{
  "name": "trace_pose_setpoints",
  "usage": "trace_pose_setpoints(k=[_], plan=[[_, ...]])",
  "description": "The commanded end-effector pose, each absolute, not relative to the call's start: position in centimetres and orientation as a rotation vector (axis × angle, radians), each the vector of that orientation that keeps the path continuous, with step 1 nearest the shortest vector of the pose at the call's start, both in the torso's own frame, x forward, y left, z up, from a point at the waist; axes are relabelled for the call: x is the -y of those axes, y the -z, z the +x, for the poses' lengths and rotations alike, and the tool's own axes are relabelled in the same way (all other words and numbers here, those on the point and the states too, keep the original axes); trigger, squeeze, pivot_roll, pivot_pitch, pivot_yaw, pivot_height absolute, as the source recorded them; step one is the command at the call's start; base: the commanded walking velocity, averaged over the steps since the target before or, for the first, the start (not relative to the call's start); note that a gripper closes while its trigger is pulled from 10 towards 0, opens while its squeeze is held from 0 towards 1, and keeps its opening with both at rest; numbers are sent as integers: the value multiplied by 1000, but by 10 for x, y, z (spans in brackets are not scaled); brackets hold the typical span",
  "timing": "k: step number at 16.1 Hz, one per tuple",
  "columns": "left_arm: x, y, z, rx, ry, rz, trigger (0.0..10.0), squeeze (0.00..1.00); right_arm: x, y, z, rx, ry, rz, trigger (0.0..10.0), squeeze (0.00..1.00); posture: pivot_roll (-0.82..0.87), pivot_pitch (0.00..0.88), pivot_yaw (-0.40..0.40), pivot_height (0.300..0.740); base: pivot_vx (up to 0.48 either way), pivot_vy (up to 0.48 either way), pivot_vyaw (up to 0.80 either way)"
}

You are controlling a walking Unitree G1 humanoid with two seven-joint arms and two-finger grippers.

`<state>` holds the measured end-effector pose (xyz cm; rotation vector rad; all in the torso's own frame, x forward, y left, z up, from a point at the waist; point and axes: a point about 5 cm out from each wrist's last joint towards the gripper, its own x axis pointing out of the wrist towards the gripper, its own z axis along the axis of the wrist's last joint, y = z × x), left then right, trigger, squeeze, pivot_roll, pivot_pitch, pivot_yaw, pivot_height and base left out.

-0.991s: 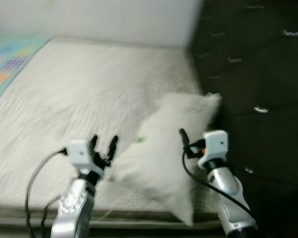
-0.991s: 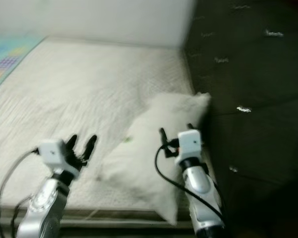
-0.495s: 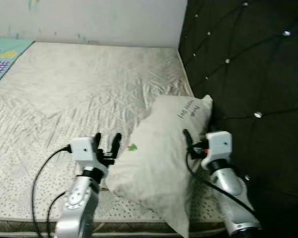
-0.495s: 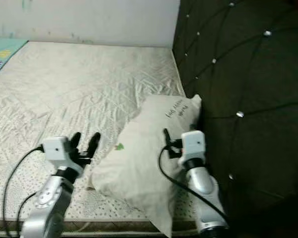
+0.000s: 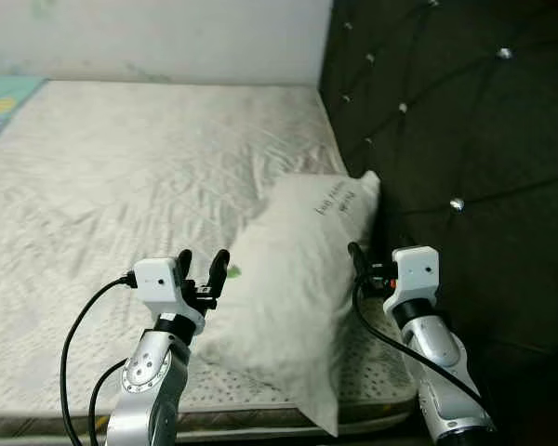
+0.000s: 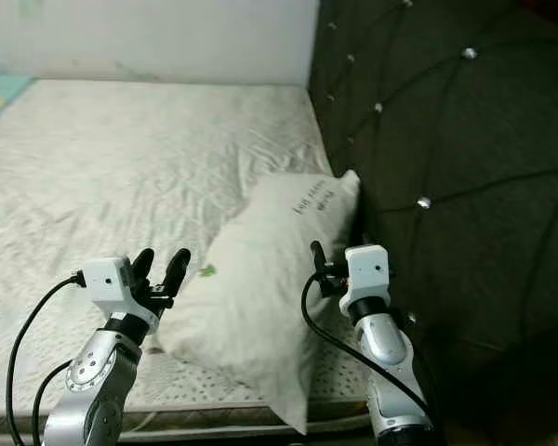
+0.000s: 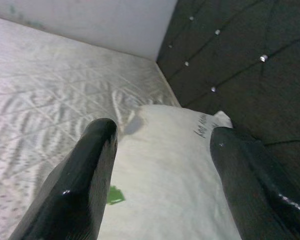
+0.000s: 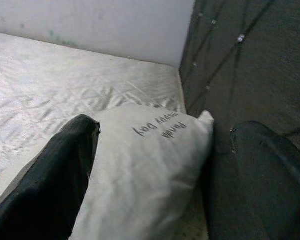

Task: Clean up the room

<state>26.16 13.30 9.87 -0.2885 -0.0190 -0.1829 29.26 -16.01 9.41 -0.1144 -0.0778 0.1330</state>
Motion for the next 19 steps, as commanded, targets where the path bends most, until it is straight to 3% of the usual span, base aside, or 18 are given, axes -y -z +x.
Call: trace_pose_setpoints(k=[1,5,13,19], plan=[[-132,-97,261,4,174,-291,10000,0,162,-93,292,67,-129,-113,10000,0,-121,86,-43,740,0,0,-800],[-136,-97,260,-10,138,-286,10000,0,164,-92,290,64,-130,-116,10000,0,-112,107,-47,740,0,0,-689],[-148,-95,255,-49,84,-277,10000,0,162,-86,288,0,-128,-119,10000,0,-100,159,-50,740,0,0,0],[-148,-95,254,-61,84,-278,10000,0,160,-87,289,-8,-137,-119,10000,0,-99,165,-53,665,0,0,0]])
